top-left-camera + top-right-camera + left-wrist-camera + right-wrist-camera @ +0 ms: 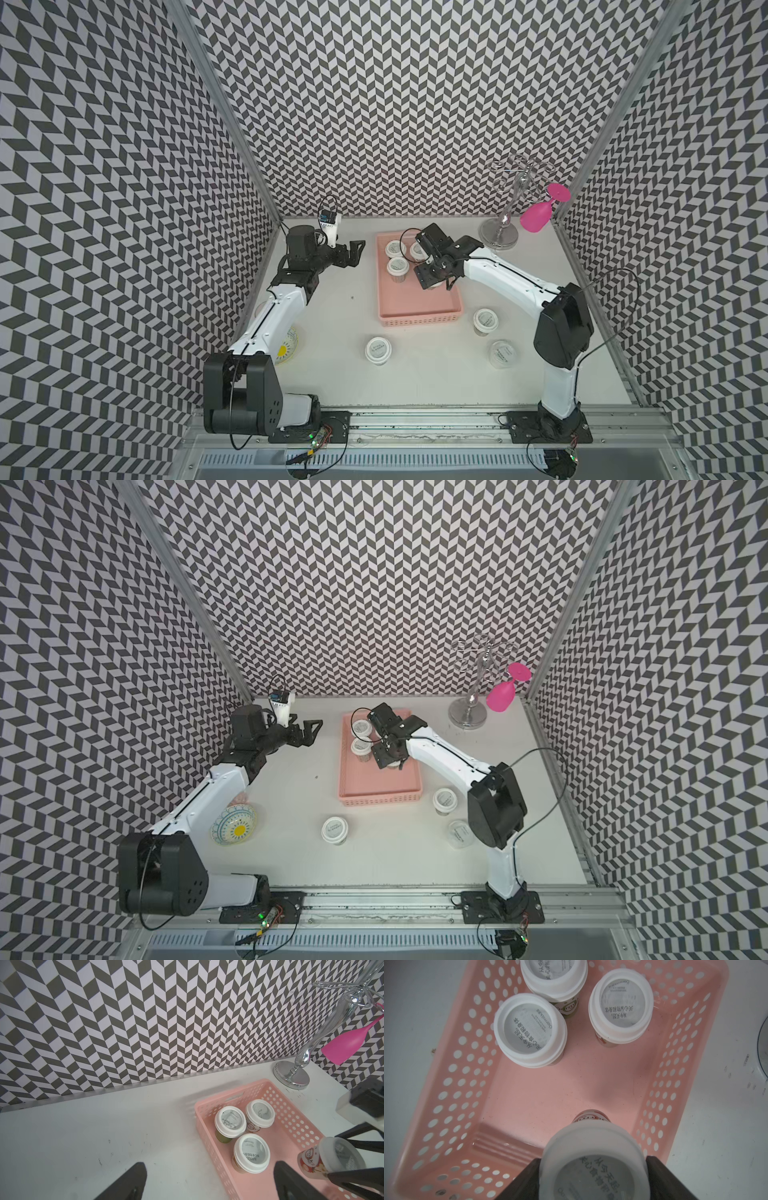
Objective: Put the yogurt in the basket
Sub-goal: Place the yogurt in the basket.
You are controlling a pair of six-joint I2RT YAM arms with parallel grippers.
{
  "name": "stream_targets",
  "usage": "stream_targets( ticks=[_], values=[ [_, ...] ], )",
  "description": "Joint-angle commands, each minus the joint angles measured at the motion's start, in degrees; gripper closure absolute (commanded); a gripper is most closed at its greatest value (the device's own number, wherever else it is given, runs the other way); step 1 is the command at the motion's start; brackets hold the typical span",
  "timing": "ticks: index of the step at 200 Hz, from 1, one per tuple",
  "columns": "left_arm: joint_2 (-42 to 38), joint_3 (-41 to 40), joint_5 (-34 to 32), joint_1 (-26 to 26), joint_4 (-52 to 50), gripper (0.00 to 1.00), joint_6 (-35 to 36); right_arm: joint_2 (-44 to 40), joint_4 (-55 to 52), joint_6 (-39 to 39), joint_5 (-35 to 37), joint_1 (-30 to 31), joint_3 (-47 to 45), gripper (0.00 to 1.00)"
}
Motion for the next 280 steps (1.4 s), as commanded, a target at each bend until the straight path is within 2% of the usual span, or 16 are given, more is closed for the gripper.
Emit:
stream_targets(
  ticks=[1,75,147,181,216,280],
  values=[
    [-1.79,-0.33,0.89,0.44,1.19,0.01,-0.15,3.34,1.92,-0.86,-0.75,-0.92,3.67,0.23],
    [-1.33,-0.45,0.84,0.52,1.47,0.01,-0.14,12.58,1.01,-2.26,-2.14,-2.83,11.57,0.23],
    [-1.23,-0.49,1.23,0.70,1.51,0.01,-0.33,17.94,-0.03,-2.61,-3.94,-3.56,16.76,0.23],
    [-1.07,-0.36,1.02,0.96,1.45,0.01,-0.15,19.10,-0.33,-2.84,-3.90,-3.74,18.40,0.22],
    [-1.24,-0.06,1.39,0.99,1.07,0.01,-0.41,19.59,-0.55,-2.97,-4.63,-3.76,18.70,0.17],
    [-1.25,-0.29,1.19,1.30,1.21,0.01,-0.28,15.43,-1.17,-3.10,-4.77,-3.76,17.63,0.11]
  ],
)
